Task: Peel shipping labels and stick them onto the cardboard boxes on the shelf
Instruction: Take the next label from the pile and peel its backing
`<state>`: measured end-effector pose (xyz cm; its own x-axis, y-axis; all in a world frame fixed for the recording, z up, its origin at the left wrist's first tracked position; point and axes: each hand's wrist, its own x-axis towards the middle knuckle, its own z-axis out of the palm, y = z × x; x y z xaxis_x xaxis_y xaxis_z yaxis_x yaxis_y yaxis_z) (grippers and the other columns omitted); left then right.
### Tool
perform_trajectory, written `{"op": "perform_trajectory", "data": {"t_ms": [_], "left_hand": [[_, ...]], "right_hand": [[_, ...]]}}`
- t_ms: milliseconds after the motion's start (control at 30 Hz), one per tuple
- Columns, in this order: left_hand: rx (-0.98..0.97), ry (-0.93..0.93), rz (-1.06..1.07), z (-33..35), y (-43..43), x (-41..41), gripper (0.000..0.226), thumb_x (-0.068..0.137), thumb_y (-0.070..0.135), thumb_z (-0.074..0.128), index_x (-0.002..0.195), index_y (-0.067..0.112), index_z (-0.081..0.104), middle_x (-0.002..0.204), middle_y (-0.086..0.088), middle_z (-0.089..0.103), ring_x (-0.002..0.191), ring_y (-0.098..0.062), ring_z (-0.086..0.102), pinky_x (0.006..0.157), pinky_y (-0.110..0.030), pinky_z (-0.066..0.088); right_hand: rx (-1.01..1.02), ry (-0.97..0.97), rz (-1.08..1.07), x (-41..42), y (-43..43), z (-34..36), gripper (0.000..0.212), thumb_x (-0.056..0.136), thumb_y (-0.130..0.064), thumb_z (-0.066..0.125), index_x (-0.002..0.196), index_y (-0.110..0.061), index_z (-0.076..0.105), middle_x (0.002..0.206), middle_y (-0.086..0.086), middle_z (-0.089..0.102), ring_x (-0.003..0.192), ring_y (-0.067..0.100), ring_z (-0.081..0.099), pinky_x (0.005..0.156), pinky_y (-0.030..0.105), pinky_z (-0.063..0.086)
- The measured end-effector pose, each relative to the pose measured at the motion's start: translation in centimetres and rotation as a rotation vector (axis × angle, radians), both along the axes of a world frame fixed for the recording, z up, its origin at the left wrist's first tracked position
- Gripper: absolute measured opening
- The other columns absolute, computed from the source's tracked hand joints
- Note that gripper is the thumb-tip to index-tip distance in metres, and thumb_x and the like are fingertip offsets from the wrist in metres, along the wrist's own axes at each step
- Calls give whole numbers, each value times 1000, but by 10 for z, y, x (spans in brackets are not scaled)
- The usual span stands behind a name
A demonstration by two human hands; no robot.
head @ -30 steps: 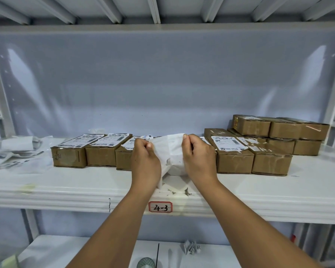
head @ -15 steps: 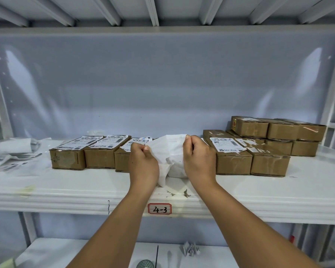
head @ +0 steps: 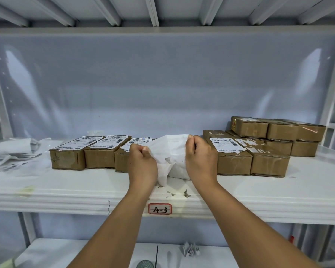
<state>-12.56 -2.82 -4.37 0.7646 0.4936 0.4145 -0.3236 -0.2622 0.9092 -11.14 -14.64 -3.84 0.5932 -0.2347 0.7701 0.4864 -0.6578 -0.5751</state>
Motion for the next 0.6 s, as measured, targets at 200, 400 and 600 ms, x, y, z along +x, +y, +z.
{"op": "perform_trajectory", "data": {"t_ms": [200,400,600], "left_hand": [[-45,-13,12,-2,1,1,15,100,18,33,93,11,44,76,2,49,72,-19,47,69,-35,39],[-80,-14,31,-2,2,2,15,100,18,34,90,13,44,76,3,49,76,-23,48,73,-38,43],[-118,4,24,-4,3,6,18,99,20,35,83,19,44,77,1,52,77,-26,51,74,-43,47]], "right_hand": [[-1,-20,-6,-1,-1,-1,38,100,-21,41,64,-10,39,51,-3,33,58,26,39,58,36,27],[11,-26,-23,2,-1,-1,36,100,-22,40,66,-10,43,58,6,43,61,30,44,61,39,34],[16,-30,-11,5,-2,-2,36,100,-22,39,66,-10,41,53,-4,34,61,28,43,60,39,33]]}}
